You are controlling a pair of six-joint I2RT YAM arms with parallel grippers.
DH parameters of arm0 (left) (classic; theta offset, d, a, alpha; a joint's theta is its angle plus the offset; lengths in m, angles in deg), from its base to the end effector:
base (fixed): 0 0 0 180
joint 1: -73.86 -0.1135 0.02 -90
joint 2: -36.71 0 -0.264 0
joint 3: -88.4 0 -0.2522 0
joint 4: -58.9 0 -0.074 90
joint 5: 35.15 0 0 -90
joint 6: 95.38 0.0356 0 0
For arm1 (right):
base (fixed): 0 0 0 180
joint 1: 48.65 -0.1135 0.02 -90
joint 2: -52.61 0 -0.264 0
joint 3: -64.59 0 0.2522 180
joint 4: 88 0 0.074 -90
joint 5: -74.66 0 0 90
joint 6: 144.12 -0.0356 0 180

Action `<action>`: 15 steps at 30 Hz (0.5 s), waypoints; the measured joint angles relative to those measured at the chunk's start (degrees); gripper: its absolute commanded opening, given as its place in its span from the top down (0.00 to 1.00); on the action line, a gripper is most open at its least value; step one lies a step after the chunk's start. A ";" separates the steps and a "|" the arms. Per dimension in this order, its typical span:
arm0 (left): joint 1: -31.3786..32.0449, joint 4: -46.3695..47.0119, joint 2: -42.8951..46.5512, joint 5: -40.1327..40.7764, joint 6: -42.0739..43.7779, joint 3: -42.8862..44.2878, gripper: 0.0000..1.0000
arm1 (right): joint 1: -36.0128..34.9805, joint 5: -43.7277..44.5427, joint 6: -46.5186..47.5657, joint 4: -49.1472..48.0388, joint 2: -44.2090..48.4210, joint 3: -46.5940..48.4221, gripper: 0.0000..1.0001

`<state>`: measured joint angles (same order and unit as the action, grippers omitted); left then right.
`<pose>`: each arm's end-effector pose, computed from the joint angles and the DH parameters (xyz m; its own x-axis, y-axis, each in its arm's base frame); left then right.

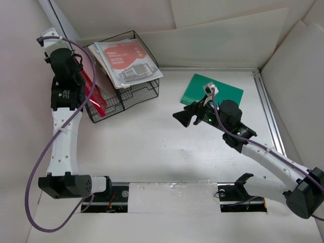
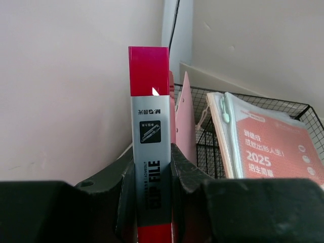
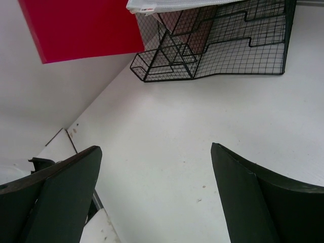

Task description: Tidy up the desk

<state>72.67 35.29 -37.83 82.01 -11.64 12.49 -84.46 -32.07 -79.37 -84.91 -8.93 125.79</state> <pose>0.2737 0.0219 0.5033 0.1544 -0.0938 -0.9835 -0.4583 0.8751 -0.1554 0.2002 0.1571 0.3376 -0.3823 0.2279 -0.8955 -0.6969 0.5653 0.4414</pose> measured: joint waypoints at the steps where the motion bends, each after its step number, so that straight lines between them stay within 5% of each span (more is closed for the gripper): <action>1: 0.00 -1.40 0.44 0.15 0.04 1.29 1.00 | -0.17 0.04 0.00 0.00 0.00 0.00 0.05; 15: -0.04 -5.49 13.29 7.10 2.64 4.31 1.00 | -1.84 0.48 -0.02 0.02 0.37 0.00 0.04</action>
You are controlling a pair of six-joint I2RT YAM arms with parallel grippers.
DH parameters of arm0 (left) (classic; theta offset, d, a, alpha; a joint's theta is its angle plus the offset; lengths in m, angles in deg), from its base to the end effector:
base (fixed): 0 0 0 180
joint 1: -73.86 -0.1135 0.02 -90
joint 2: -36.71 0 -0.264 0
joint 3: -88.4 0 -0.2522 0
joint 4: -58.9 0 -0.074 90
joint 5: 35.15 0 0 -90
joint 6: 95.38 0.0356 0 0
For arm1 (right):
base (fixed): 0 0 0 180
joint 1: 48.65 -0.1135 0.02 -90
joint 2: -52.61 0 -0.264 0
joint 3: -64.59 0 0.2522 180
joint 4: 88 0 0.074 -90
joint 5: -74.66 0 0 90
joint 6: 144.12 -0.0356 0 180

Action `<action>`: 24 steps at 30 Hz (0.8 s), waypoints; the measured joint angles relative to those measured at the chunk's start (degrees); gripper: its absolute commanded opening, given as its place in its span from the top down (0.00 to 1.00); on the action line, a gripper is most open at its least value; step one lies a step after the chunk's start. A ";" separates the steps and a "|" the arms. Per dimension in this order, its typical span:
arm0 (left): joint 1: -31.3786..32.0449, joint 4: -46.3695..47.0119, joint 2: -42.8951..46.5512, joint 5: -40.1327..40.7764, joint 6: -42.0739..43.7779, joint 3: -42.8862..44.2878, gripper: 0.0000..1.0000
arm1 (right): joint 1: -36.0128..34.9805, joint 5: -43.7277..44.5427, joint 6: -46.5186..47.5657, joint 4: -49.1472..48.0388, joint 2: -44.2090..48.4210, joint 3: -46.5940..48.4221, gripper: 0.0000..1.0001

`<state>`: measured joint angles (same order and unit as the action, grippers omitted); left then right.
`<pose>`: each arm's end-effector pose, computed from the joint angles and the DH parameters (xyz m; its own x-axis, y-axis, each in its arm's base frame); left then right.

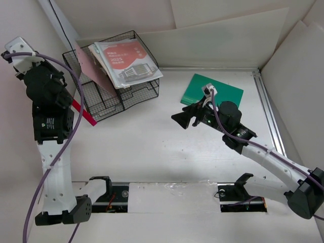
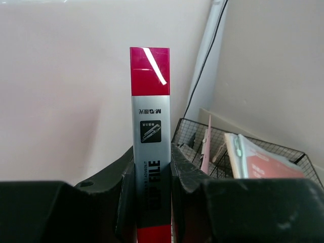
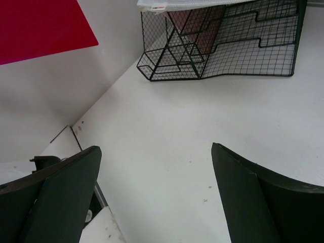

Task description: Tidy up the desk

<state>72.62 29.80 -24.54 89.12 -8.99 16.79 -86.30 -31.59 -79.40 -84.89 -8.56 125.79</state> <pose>0.1624 0.0236 0.5619 0.3438 -0.0446 -0.9380 -0.5326 0.8134 -0.2339 0.1942 0.1624 0.3391 -0.3834 0.2220 -0.8965 -0.7122 0.5470 0.4400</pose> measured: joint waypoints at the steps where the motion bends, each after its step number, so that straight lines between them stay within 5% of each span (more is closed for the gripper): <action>1: 0.00 -0.09 -0.04 0.44 0.24 -0.37 1.00 | -0.17 0.02 0.00 -0.04 0.13 0.00 0.04; 19: -0.04 9.94 -20.98 -2.23 5.35 -0.39 1.00 | -1.11 2.27 0.09 -0.02 0.24 0.00 0.04; 24: -4.15 13.20 -26.99 -8.41 4.61 1.92 1.00 | -1.11 3.63 0.52 0.00 0.09 0.00 0.04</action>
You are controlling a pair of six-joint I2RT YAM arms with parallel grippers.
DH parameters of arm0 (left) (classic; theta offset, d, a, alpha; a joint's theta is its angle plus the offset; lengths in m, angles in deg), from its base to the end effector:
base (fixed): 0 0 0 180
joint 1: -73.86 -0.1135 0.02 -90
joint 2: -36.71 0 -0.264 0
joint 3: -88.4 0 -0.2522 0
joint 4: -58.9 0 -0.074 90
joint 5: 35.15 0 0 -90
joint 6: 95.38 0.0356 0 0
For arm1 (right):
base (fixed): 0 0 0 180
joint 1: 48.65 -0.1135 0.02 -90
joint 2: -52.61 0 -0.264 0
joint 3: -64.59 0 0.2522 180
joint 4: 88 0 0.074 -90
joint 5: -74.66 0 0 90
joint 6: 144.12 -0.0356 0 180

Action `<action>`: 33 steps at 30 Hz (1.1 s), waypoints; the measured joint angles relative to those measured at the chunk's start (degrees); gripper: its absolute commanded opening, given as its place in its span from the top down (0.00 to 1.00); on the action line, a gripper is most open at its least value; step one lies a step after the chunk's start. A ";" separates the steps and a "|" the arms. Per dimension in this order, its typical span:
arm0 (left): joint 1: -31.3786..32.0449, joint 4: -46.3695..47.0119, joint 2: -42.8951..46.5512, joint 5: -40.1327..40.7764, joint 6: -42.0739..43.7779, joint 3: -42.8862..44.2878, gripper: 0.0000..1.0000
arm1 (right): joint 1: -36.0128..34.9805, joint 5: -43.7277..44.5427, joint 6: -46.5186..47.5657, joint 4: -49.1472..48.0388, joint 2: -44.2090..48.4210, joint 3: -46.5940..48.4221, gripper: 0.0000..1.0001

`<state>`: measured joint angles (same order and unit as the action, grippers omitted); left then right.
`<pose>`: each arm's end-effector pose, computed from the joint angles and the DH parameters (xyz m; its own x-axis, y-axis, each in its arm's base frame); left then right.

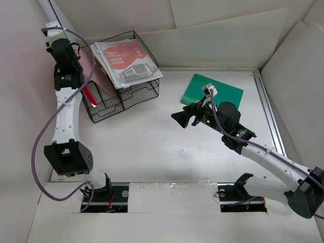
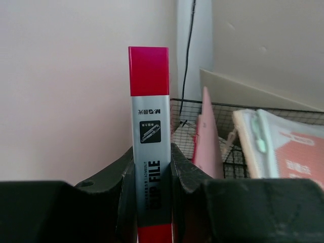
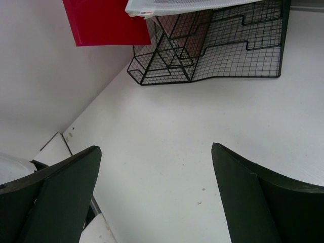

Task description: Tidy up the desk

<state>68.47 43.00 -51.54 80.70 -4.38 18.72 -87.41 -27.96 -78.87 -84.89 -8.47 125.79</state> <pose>0.3481 0.0484 0.4835 0.0980 0.0250 -0.9949 -0.5179 0.8549 -0.0295 0.1925 0.1645 0.3394 -0.3639 0.2317 -0.9021 -0.6923 0.5807 0.4284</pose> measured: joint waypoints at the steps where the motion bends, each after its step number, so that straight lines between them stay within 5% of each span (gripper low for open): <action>1: -1.79 0.39 -0.68 -1.57 -0.46 0.02 1.00 | 0.00 0.33 0.09 0.00 -0.02 0.00 0.04; 7: -8.79 2.71 -4.42 -6.54 -2.47 2.45 1.00 | 0.00 1.36 0.66 0.00 -0.74 0.00 0.04; 13: -7.82 4.79 -12.04 -9.44 -2.93 13.35 1.00 | -0.02 2.58 1.18 0.33 -2.82 0.00 0.04; 21: -7.82 9.46 -15.93 -10.71 -2.73 14.43 1.00 | -0.72 3.28 2.16 0.46 -4.48 0.00 0.04; 31: -7.82 24.30 -14.08 -10.69 -3.52 -0.61 0.90 | -1.57 4.07 2.97 1.01 -5.70 0.00 0.04; 33: -7.82 26.18 -12.90 -10.40 -4.59 -5.95 0.79 | -1.70 4.11 2.97 1.16 -5.81 0.00 0.04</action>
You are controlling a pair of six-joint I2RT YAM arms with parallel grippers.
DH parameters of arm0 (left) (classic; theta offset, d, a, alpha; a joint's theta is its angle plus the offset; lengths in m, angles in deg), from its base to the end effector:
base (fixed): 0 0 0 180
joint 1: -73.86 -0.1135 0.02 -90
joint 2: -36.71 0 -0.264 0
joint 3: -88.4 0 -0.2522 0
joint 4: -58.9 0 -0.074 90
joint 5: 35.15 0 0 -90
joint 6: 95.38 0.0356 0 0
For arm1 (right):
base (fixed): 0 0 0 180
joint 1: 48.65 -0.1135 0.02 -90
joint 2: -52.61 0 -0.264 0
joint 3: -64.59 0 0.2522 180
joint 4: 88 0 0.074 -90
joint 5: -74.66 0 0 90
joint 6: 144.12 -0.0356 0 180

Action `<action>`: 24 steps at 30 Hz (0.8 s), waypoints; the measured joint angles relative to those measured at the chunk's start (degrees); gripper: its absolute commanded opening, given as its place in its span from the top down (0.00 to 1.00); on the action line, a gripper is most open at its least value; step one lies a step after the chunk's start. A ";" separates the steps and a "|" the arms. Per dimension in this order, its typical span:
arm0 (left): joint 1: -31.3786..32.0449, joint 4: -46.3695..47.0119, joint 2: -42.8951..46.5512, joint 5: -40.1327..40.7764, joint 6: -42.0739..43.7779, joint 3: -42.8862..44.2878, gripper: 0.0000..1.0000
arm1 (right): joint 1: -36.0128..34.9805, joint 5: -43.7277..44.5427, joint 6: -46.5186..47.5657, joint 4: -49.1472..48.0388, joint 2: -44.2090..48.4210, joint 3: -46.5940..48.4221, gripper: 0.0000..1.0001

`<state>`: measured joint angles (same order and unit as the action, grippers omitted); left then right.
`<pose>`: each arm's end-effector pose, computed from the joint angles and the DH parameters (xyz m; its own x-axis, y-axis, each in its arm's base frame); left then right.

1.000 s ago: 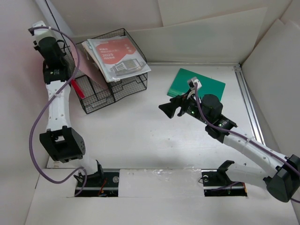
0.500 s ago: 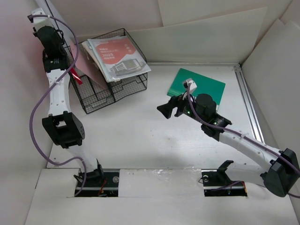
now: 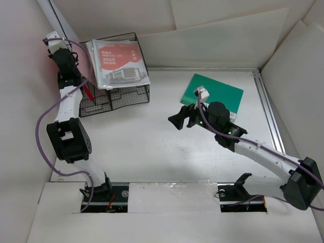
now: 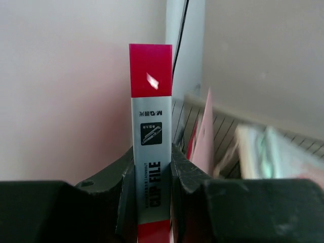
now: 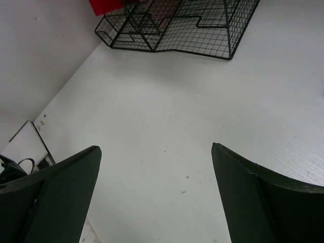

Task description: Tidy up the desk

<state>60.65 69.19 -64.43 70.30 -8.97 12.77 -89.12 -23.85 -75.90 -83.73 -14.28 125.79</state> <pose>0.4146 0.1071 0.4121 0.2567 -0.0017 -0.9665 -0.4572 0.8808 -0.1230 0.2057 0.1824 0.3124 -0.4015 0.1398 -0.9051 -0.6502 0.6525 0.3892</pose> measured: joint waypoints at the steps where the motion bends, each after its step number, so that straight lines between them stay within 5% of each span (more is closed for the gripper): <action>1: 0.00 0.07 0.44 0.24 -0.46 -2.19 0.75 | -0.02 -0.02 0.00 0.04 0.00 0.00 0.04; 5: -0.02 1.05 0.68 1.55 -2.71 -7.87 0.52 | -0.07 0.00 0.00 0.04 0.00 0.00 0.04; 12: -0.61 -0.33 7.34 2.27 -4.57 -12.98 0.29 | -0.26 -0.04 0.00 0.09 0.50 0.00 0.04; 13: -0.59 -1.18 8.31 2.14 -4.61 -13.07 0.17 | -0.33 -0.04 0.00 0.07 0.68 0.00 0.04; 16: -0.28 -3.67 10.71 1.42 -5.09 -12.61 0.03 | -0.50 -0.31 0.02 0.04 1.09 0.00 0.04; 21: -0.24 -14.60 10.40 0.00 -6.03 -1.40 0.02 | -0.59 -0.37 -0.02 0.07 1.40 0.00 0.04; 24: -0.24 -18.84 10.38 -0.26 -7.65 4.85 0.15 | -0.90 -0.63 -0.02 0.07 1.42 0.00 0.04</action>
<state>60.41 50.35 -54.05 70.03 -16.62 17.62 -90.02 -24.48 -75.92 -83.67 -12.86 125.79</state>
